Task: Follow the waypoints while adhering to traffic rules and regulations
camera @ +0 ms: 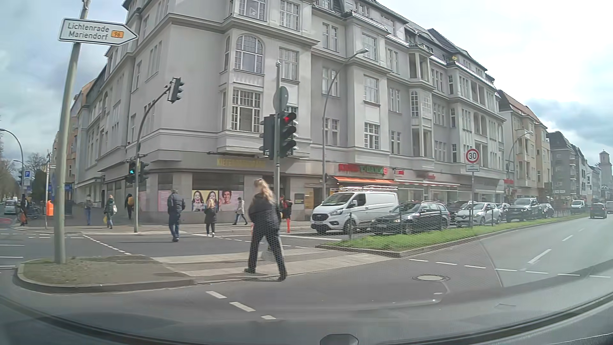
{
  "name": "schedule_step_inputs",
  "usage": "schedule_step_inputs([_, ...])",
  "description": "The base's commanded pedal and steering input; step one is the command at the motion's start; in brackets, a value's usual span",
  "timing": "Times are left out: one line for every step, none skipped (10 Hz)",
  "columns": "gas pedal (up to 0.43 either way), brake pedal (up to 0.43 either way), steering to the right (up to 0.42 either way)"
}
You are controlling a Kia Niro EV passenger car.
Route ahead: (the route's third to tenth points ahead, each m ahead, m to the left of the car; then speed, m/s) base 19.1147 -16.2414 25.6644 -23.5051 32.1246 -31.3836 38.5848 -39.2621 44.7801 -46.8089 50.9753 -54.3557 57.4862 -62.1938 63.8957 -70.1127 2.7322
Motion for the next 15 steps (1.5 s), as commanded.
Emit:
schedule_step_inputs([0.240,0.000,0.680])
schedule_step_inputs([0.240,0.000,0.673])
schedule_step_inputs([0.240,0.000,0.659])
schedule_step_inputs([0.240,0.000,0.643])
schedule_step_inputs([0.240,0.000,0.622])
schedule_step_inputs([0.240,0.000,0.591])
schedule_step_inputs([0.240,0.000,0.561])
schedule_step_inputs([0.240,0.000,0.534])
schedule_step_inputs([0.240,0.000,0.497])
schedule_step_inputs([0.240,0.000,0.462])
schedule_step_inputs([0.248,0.000,0.437])
schedule_step_inputs([0.248,0.000,0.398])
schedule_step_inputs([0.268,0.000,0.362])
schedule_step_inputs([0.268,0.000,0.320])
schedule_step_inputs([0.268,0.000,0.284])
